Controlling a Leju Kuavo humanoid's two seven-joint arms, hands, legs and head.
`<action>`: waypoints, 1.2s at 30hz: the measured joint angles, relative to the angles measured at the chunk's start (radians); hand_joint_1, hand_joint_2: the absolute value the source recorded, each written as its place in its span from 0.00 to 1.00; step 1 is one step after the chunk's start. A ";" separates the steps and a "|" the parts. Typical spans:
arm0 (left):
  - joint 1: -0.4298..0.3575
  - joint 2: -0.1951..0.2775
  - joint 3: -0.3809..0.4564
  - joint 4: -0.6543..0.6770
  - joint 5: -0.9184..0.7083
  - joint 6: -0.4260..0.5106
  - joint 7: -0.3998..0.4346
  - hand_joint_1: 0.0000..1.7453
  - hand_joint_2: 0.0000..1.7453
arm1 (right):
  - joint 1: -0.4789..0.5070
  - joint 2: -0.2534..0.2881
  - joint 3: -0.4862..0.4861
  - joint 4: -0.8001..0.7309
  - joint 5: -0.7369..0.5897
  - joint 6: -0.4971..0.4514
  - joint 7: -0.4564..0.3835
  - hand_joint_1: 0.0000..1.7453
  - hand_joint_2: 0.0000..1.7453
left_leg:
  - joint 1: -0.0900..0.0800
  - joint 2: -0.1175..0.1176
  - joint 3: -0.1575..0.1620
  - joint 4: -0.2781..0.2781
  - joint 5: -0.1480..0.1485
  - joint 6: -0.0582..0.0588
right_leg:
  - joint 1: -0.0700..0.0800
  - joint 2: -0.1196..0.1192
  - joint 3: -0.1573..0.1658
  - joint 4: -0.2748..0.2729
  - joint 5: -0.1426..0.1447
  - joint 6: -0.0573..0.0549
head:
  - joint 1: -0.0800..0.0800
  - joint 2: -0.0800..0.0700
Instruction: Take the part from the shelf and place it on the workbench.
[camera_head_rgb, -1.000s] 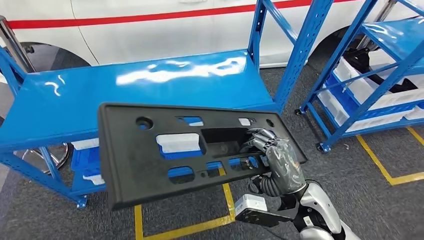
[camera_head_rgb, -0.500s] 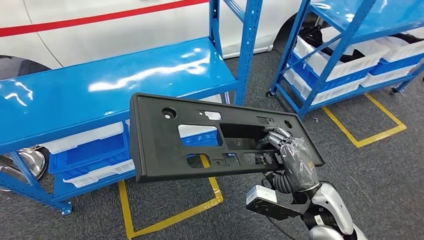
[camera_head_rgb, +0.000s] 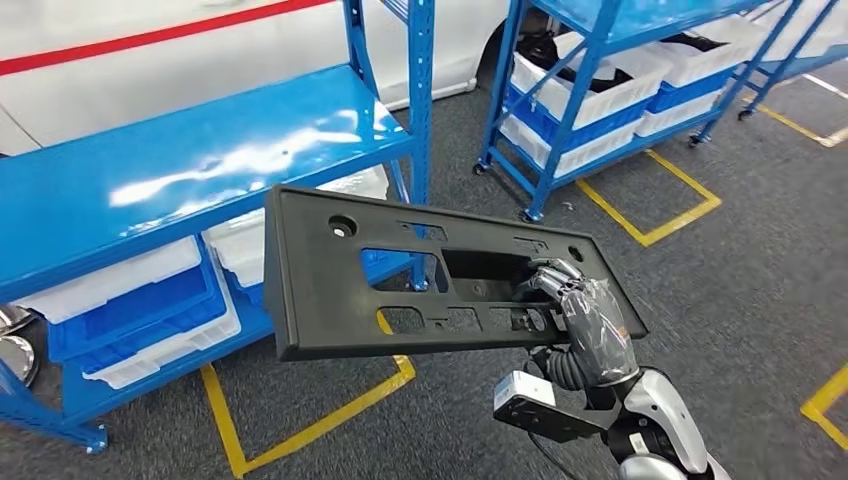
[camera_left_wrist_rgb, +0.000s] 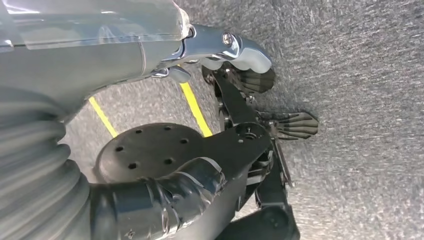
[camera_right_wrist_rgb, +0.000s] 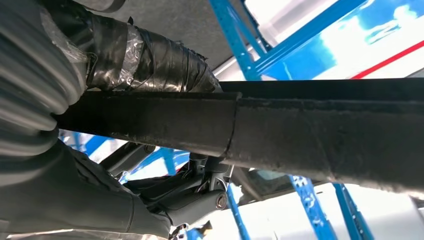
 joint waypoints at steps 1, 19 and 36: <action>0.001 -0.001 0.000 0.000 0.001 0.000 0.000 0.00 1.00 | 0.001 0.000 -0.003 0.000 -0.006 0.004 0.000 1.00 1.00 | 0.002 0.017 -0.015 -0.002 0.014 0.007 | -0.003 -0.026 -0.014 0.041 -0.051 0.002 | 0.001 0.000; 0.006 -0.001 -0.004 0.002 0.009 0.001 -0.006 0.00 1.00 | -0.010 0.007 -0.017 0.000 -0.048 0.056 -0.006 1.00 1.00 | 0.008 0.036 -0.217 0.278 -0.096 -0.058 | 0.002 -0.079 0.120 -0.038 -0.079 -0.048 | 0.000 0.000; 0.002 0.002 -0.008 0.004 0.013 0.000 -0.009 0.00 1.00 | -0.040 0.013 -0.016 0.021 -0.080 0.094 0.004 1.00 1.00 | -0.004 0.082 -0.089 0.004 0.064 -0.002 | -0.014 -0.071 -0.028 0.260 -0.166 0.015 | 0.003 0.000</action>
